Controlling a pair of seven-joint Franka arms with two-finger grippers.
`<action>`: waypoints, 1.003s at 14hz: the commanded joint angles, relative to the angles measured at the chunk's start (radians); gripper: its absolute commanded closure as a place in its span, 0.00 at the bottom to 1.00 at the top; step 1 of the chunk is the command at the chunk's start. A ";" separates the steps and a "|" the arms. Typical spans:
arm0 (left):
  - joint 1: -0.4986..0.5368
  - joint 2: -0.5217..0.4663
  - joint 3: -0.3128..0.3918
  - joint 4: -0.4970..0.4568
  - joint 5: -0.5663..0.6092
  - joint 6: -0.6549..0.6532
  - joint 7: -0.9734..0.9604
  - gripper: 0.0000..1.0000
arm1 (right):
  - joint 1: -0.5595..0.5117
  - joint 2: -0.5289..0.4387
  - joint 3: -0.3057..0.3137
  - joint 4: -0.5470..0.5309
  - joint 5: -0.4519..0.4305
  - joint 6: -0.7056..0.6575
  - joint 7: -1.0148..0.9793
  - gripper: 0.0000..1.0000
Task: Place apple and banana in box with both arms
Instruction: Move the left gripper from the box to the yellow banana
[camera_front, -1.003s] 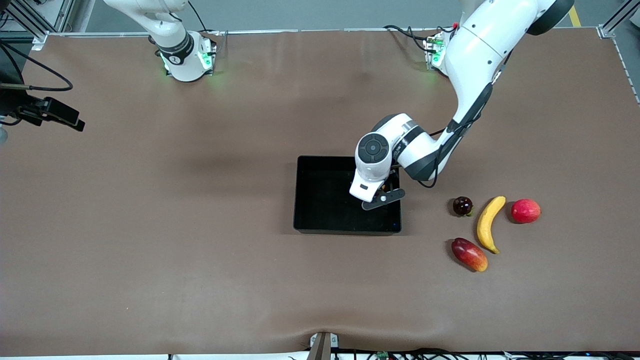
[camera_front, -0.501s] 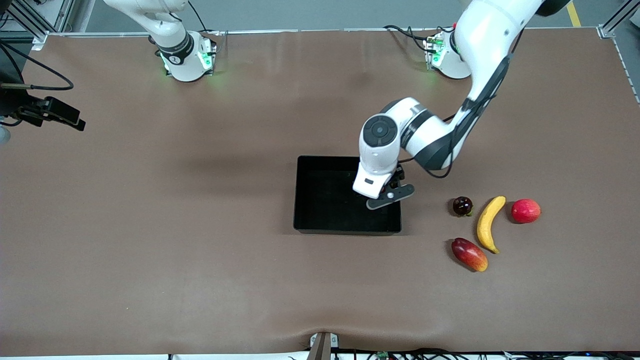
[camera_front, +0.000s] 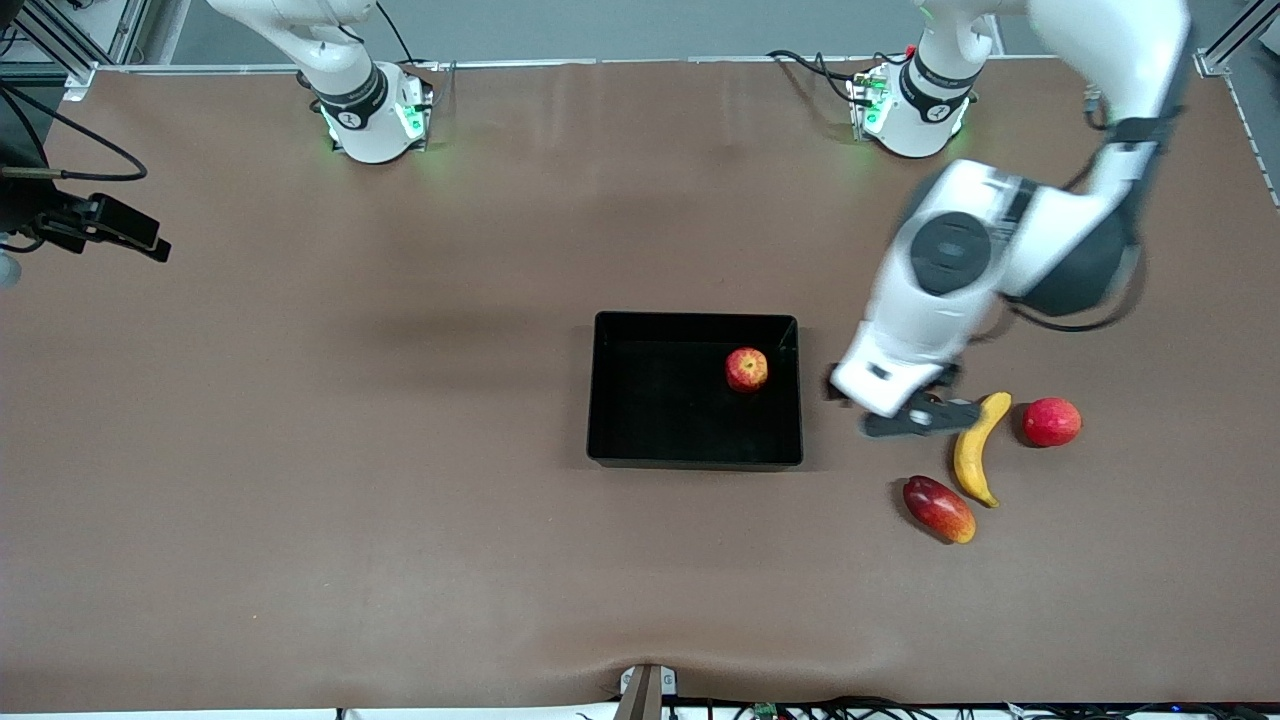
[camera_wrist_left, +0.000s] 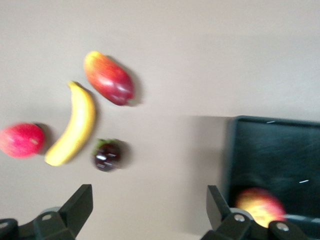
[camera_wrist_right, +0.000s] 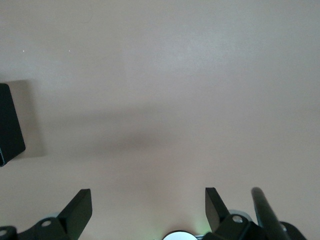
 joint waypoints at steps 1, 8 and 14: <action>0.110 0.002 -0.006 -0.029 -0.014 0.002 0.269 0.00 | -0.011 -0.029 0.006 -0.024 -0.008 0.005 -0.013 0.00; 0.302 0.192 -0.002 -0.060 -0.017 0.226 0.548 0.00 | -0.012 -0.028 0.006 -0.024 -0.008 0.005 -0.013 0.00; 0.348 0.306 0.003 -0.082 -0.018 0.362 0.611 0.04 | -0.012 -0.028 0.005 -0.024 -0.008 0.005 -0.013 0.00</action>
